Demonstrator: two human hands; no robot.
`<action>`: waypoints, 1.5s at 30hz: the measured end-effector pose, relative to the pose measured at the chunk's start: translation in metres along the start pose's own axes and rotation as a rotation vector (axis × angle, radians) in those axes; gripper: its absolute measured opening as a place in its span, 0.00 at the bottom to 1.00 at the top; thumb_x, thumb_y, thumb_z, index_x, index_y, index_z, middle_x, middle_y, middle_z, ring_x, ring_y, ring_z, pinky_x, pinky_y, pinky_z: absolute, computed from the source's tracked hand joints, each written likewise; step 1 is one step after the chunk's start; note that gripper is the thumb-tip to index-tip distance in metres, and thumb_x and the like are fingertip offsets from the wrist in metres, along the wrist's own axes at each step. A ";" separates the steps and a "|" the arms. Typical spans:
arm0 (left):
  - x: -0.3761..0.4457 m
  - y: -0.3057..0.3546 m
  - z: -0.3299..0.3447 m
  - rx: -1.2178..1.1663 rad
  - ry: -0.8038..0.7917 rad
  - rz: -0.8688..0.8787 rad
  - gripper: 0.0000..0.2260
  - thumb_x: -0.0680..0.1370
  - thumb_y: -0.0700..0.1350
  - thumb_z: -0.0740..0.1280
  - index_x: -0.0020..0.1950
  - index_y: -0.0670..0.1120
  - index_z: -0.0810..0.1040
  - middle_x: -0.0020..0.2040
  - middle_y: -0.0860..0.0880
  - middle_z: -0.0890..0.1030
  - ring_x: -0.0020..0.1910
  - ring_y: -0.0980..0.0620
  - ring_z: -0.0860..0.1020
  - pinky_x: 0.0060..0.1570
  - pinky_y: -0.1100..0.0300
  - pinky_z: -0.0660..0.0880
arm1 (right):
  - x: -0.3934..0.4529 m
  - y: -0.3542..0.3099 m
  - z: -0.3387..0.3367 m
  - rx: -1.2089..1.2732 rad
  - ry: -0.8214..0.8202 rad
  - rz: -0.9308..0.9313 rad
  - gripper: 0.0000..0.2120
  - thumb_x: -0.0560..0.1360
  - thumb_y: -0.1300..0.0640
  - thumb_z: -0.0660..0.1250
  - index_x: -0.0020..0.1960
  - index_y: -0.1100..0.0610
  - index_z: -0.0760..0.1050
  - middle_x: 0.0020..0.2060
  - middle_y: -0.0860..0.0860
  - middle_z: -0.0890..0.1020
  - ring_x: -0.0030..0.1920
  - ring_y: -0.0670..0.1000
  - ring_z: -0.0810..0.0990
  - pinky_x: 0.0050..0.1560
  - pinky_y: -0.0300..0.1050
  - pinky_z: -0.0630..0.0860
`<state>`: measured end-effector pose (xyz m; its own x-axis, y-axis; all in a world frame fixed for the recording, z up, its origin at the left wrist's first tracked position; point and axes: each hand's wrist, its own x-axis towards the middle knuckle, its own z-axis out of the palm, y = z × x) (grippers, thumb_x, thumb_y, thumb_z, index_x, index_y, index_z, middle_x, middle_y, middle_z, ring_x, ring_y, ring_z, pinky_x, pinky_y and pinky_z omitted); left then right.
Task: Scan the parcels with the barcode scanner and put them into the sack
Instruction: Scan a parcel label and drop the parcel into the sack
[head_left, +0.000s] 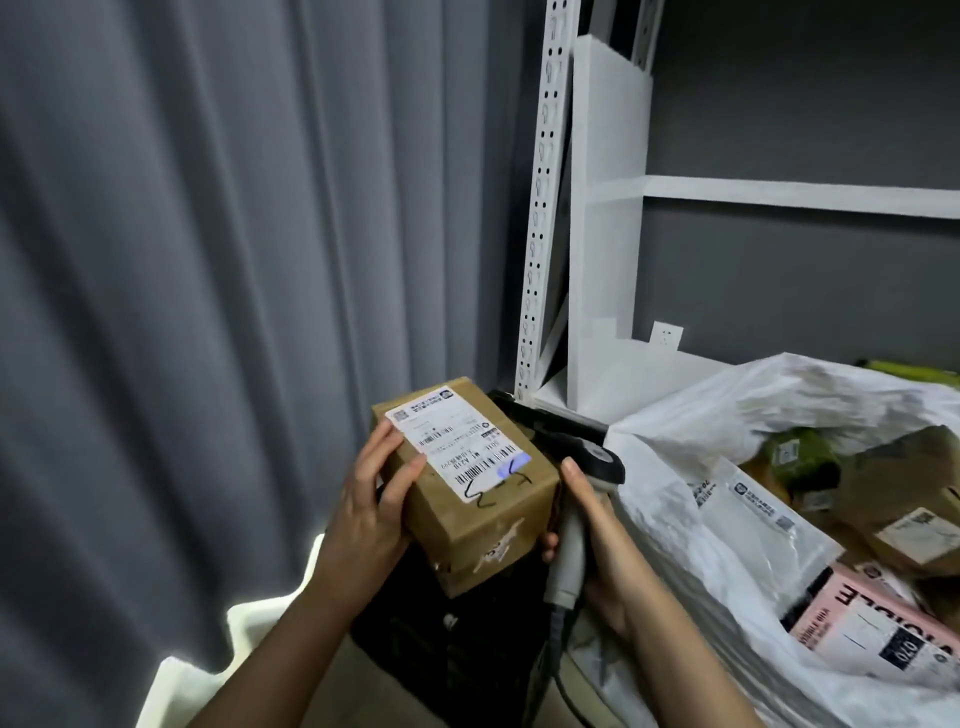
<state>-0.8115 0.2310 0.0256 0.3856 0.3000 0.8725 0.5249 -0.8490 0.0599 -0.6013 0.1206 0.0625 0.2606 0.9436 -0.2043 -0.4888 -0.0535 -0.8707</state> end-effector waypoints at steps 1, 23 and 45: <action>0.001 0.000 0.000 -0.004 0.002 0.029 0.24 0.76 0.43 0.65 0.70 0.47 0.61 0.69 0.38 0.61 0.77 0.43 0.56 0.74 0.53 0.59 | 0.000 0.001 -0.005 -0.010 -0.017 0.038 0.43 0.56 0.34 0.80 0.63 0.56 0.74 0.36 0.52 0.77 0.29 0.49 0.73 0.29 0.41 0.73; 0.044 -0.033 -0.030 -0.655 -0.034 -1.051 0.20 0.80 0.45 0.64 0.71 0.46 0.68 0.69 0.46 0.71 0.69 0.50 0.70 0.71 0.52 0.64 | 0.015 -0.003 -0.024 -0.532 -0.233 -0.023 0.31 0.61 0.51 0.77 0.61 0.55 0.71 0.34 0.46 0.81 0.30 0.44 0.73 0.29 0.38 0.70; -0.006 -0.044 -0.024 -1.115 -0.657 -1.542 0.42 0.56 0.51 0.82 0.67 0.41 0.74 0.47 0.46 0.85 0.47 0.48 0.82 0.55 0.52 0.77 | 0.019 0.004 -0.004 -0.331 0.083 -0.339 0.10 0.72 0.61 0.72 0.50 0.54 0.74 0.32 0.46 0.78 0.28 0.40 0.75 0.30 0.34 0.70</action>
<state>-0.8549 0.2560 0.0293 0.4595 0.7633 -0.4541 0.1128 0.4570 0.8823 -0.5953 0.1374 0.0530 0.4313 0.8975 0.0922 -0.0768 0.1383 -0.9874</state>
